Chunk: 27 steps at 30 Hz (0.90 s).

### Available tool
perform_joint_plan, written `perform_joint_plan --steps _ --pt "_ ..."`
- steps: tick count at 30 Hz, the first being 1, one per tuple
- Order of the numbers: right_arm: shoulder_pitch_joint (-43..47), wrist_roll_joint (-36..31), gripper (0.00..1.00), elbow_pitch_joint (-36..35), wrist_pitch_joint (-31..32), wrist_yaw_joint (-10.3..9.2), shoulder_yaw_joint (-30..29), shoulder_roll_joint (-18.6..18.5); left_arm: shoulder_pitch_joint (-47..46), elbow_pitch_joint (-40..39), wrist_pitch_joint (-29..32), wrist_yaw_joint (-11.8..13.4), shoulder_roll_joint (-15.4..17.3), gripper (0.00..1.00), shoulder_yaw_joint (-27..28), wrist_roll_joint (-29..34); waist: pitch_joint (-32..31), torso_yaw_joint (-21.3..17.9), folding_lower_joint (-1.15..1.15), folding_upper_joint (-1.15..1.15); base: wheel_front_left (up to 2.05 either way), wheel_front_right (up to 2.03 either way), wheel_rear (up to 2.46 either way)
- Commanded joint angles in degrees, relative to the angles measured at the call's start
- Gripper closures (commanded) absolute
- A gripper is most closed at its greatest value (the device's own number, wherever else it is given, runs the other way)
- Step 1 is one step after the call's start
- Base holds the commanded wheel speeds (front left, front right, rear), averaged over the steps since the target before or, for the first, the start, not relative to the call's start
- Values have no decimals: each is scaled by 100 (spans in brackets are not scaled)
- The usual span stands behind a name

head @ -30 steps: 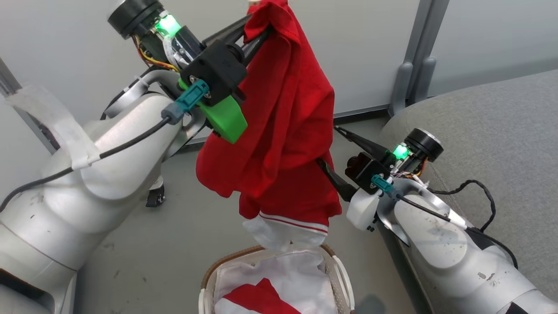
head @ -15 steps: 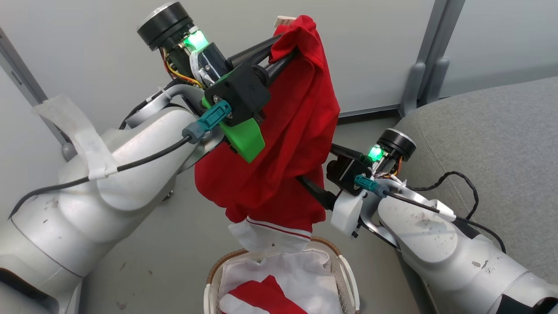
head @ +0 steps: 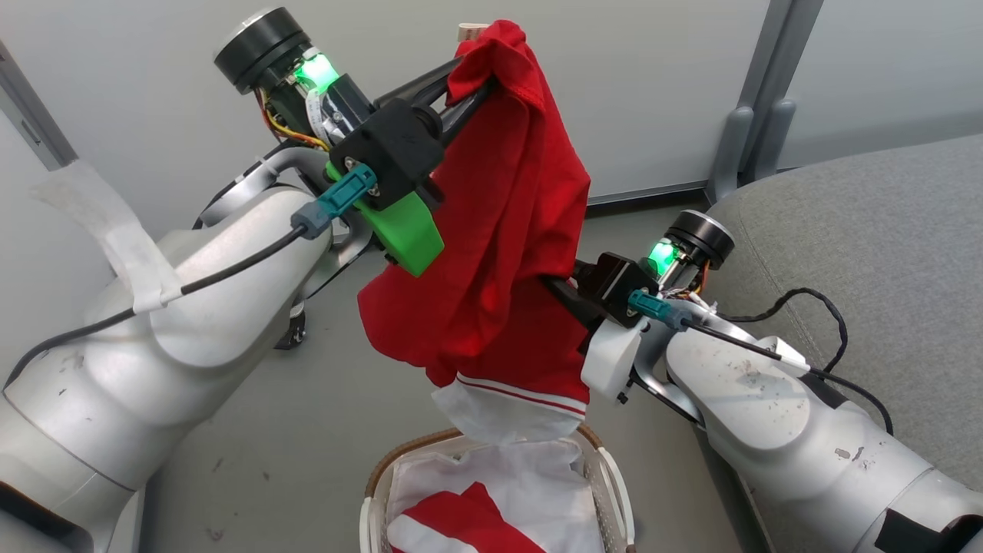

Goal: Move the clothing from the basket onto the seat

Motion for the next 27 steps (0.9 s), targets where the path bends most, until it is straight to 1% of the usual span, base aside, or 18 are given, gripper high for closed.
perform_joint_plan --steps 1,7,8,9,10,11,12,13,20,27 --pt "78 -31 100 -32 -2 -6 -38 -29 106 28 -2 -12 42 100 34 -39 -2 -8 0 0 0 0 0" --pt "145 -47 100 -98 -2 -6 -219 -16 347 255 -1 64 61 100 193 -267 -14 -57 0 0 0 0 0" --pt "170 -54 100 -124 -2 -6 -285 -9 434 305 0 91 62 92 237 -348 -15 -74 0 0 0 0 0" --pt "197 -61 100 -140 -2 -6 -341 -7 518 336 0 107 60 78 281 -402 -15 -86 0 0 0 0 0" --pt "237 -71 100 -153 -2 -6 -410 -5 640 379 0 141 59 56 330 -464 -16 -101 0 0 0 0 0" --pt "268 -80 100 -171 -2 -6 -468 0 740 409 0 151 62 50 361 -505 -17 -112 0 0 0 0 0" --pt "285 -93 100 -201 -2 -6 -544 4 865 443 0 180 65 7 411 -564 -16 -126 0 0 0 0 0" --pt "299 -107 100 -208 -2 -7 -624 -2 987 467 0 205 62 0 464 -616 -17 -137 0 0 0 0 0" --pt "495 -269 100 -297 -2 -7 -1156 -31 2136 639 0 337 -123 0 995 -910 -16 -216 0 0 0 0 0" --pt "690 -467 100 -386 -2 -6 -1784 -2 3243 759 0 302 -536 0 1639 -902 -22 -278 0 0 0 0 0"
